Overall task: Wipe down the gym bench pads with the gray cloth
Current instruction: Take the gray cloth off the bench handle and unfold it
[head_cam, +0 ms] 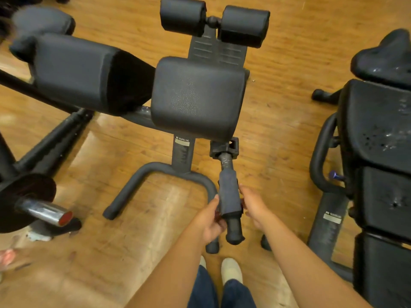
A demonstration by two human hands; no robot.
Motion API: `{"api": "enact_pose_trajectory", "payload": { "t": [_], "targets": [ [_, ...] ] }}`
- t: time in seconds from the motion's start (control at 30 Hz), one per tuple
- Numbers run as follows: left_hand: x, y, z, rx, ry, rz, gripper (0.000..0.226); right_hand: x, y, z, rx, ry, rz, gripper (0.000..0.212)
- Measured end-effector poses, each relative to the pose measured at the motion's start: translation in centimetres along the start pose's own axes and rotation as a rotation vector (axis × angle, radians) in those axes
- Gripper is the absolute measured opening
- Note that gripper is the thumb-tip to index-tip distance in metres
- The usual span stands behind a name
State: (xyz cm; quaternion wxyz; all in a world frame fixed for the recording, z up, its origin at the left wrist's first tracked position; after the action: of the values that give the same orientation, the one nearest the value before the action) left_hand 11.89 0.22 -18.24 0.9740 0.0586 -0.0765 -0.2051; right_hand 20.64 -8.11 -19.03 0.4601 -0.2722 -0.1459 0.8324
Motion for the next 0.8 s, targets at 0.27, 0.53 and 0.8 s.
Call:
{"api": "enact_pose_trajectory", "payload": {
  "t": [0.27, 0.53, 0.8],
  "targets": [
    [-0.2, 1.4, 0.6, -0.094, -0.043, 0.363, 0.025, 0.2, 0.7, -1.6, 0.197, -0.061, -0.309, 0.031],
    [-2.2, 3.7, 5.8, 0.074, -0.111, 0.168, 0.015, -4.6, -3.6, 2.6, -0.210, 0.129, -0.386, 0.021],
    [0.2, 4.8, 18.0, 0.348, -0.357, 0.033, 0.030, -8.8, -7.8, 12.3, -0.482, 0.288, -0.021, 0.036]
  ]
}}
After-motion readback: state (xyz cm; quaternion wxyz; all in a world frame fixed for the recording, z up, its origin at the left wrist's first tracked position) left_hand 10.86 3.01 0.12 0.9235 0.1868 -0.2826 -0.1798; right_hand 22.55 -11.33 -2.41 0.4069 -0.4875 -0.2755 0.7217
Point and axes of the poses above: each hand's wrist, its own z-axis away from the middle knuckle, its own x-axis out of the palm, y = z × x, the point moved 2 cm from there along -z, towards the middle knuckle, and after that the axes turned 13 degrees about y, right-handed, at the moved point
